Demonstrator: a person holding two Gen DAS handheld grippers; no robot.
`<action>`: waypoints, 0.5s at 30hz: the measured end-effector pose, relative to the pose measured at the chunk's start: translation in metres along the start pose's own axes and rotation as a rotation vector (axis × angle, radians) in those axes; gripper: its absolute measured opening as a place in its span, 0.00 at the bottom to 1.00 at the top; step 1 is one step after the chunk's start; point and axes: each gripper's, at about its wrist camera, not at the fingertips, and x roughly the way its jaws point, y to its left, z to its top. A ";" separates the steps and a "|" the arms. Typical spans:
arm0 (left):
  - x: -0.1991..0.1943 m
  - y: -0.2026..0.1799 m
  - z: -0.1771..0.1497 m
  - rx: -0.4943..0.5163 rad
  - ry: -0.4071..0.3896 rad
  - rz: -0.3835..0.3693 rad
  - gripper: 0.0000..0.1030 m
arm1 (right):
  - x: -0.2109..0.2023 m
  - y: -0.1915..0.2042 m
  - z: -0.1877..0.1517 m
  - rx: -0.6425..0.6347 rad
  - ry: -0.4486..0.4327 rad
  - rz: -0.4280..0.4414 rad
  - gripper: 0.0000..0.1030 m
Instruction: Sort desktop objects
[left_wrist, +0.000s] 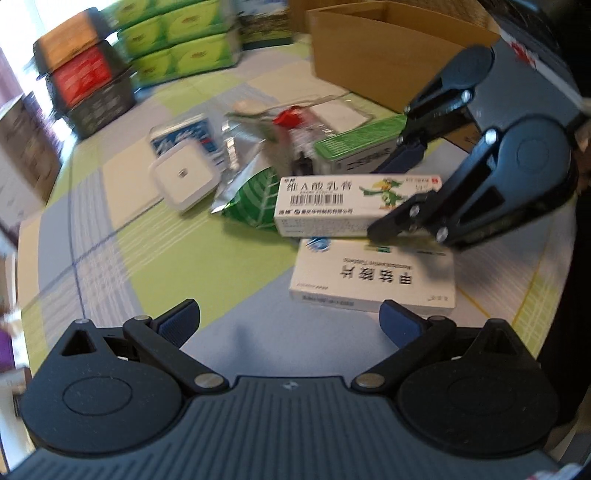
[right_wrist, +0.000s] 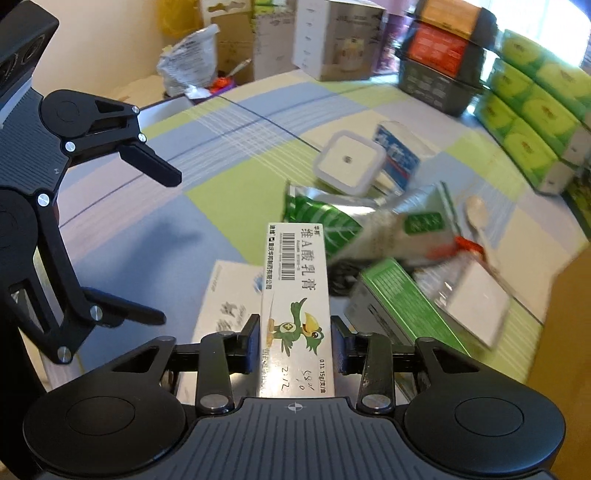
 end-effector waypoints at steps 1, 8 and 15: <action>0.000 -0.003 0.002 0.038 -0.006 -0.012 0.99 | -0.005 -0.004 -0.004 0.023 0.006 -0.009 0.35; 0.007 -0.034 0.014 0.464 -0.033 -0.069 0.98 | -0.043 -0.010 -0.042 0.096 0.069 -0.083 0.35; 0.034 -0.064 0.013 0.950 0.005 -0.163 0.93 | -0.052 -0.008 -0.077 0.176 0.115 -0.125 0.35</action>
